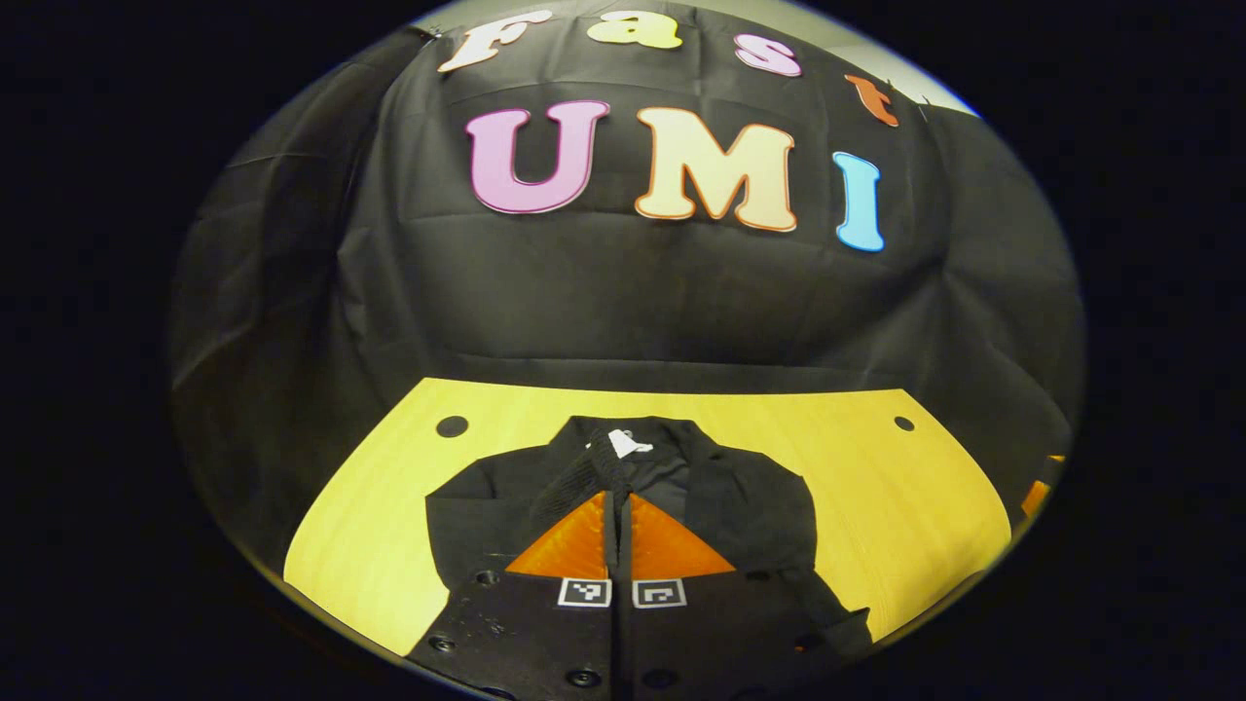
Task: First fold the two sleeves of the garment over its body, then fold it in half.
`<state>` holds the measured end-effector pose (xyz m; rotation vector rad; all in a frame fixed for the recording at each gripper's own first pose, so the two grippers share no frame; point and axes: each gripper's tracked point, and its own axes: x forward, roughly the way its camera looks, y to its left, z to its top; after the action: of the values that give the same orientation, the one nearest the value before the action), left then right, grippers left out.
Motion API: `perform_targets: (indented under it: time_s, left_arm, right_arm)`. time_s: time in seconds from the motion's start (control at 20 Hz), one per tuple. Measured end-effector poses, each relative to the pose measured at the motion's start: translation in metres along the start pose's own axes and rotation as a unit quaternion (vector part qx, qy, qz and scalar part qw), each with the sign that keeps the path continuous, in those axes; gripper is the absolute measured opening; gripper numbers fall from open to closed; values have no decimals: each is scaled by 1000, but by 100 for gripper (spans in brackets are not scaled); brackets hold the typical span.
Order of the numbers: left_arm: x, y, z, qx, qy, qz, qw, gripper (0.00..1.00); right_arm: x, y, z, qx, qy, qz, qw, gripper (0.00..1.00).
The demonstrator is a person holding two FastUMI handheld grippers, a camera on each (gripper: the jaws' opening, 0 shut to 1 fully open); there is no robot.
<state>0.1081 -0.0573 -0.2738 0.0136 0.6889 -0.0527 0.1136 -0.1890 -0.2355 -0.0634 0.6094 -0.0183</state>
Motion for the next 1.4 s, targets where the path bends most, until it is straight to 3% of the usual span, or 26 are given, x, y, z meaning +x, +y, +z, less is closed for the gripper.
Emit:
perform_targets:
  time_s: [0.45, 0.65, 0.7, 0.8, 0.95, 1.15, 1.4]
  left_arm:
    - [37, -74, -20, 27, 36, -41, 998, 0]
    - [46, -80, -19, 35, 39, -20, 998, 0]
    - [44, -88, -19, 30, 37, -37, 998, 7]
    - [26, -80, -6, 39, 21, -33, 998, 100]
    - [-11, -59, 18, 38, -15, -14, 999, 92]
    - [-66, -27, 21, 8, -42, 6, 999, 93]
    - [-118, 24, 1, 4, -53, 41, 998, 92]
  right_arm:
    - [-23, -47, -19, 22, 12, -40, 999, 99]
    - [-26, -51, -19, 28, 13, -41, 999, 99]
    - [-26, -50, -16, 29, 11, -38, 999, 99]
    - [-25, -44, -15, 27, 7, -25, 999, 99]
    - [-19, -31, -10, 21, 4, 9, 1000, 99]
    - [-17, -5, -12, 14, 8, 66, 998, 98]
    - [-29, 31, -25, 0, 15, 95, 995, 98]
